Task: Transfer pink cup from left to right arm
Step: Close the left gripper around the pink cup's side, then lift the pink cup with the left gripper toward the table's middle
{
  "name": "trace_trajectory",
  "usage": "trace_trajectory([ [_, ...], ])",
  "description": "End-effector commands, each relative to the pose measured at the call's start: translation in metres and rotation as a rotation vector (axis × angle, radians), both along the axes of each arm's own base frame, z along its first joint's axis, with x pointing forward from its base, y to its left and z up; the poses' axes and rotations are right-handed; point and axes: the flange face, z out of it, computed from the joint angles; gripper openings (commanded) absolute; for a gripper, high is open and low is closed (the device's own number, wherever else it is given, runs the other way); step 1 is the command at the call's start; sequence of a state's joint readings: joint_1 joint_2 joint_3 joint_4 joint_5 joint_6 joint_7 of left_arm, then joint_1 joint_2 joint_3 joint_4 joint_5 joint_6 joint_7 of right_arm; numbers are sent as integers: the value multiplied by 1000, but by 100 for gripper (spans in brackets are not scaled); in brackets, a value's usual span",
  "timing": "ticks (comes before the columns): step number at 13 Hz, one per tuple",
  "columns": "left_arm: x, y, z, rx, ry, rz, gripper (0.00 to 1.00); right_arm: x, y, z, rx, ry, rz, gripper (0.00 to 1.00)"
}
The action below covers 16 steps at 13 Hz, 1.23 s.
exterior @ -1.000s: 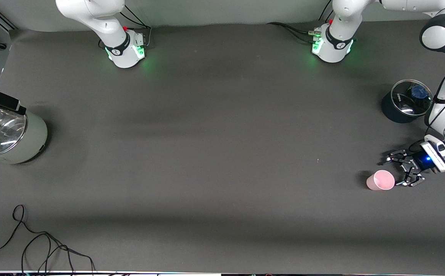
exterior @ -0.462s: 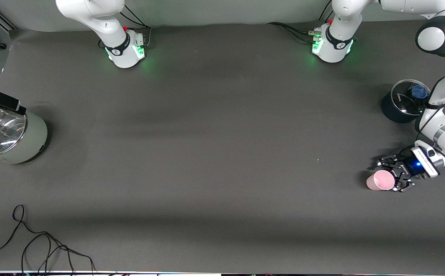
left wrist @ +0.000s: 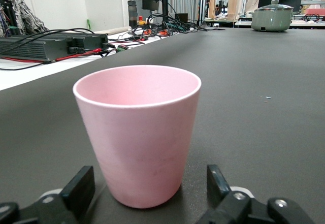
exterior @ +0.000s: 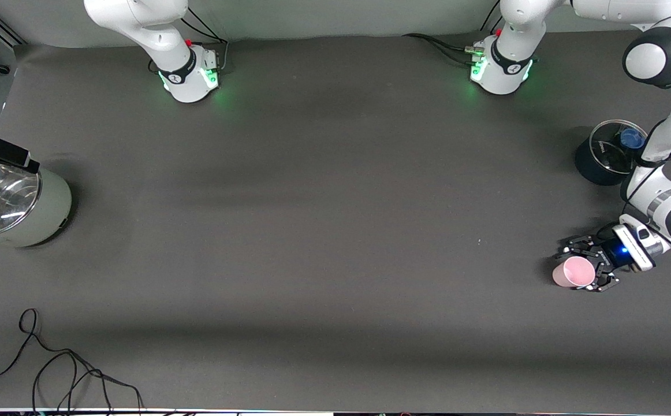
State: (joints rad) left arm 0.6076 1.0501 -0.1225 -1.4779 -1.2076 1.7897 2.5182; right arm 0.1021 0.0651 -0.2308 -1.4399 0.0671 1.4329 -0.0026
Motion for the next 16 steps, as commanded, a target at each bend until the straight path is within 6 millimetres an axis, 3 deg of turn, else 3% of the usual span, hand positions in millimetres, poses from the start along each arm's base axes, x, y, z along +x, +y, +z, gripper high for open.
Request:
trace_trajectory([
  [1, 4, 0, 1, 14, -21, 5, 72, -1, 0, 2, -11, 5, -4, 100],
  [3, 4, 0, 1, 11, -19, 10, 57, -1, 0, 2, -11, 5, -4, 100],
  [5, 10, -9, 3, 2, -27, 10, 54, -1, 0, 2, -11, 5, -4, 100],
  [6, 11, -10, 4, -2, -31, 22, 46, -1, 0, 2, -11, 5, -4, 100],
  [10, 22, -18, 19, -15, -20, 25, 36, 0, 0, 3, -11, 3, -4, 100],
  [13, 46, -42, 58, -30, 15, 35, 33, -1, 0, 2, -11, 5, -4, 100],
  [16, 68, -91, 104, -6, 16, 74, 28, 0, 0, 3, -11, 3, -4, 100],
])
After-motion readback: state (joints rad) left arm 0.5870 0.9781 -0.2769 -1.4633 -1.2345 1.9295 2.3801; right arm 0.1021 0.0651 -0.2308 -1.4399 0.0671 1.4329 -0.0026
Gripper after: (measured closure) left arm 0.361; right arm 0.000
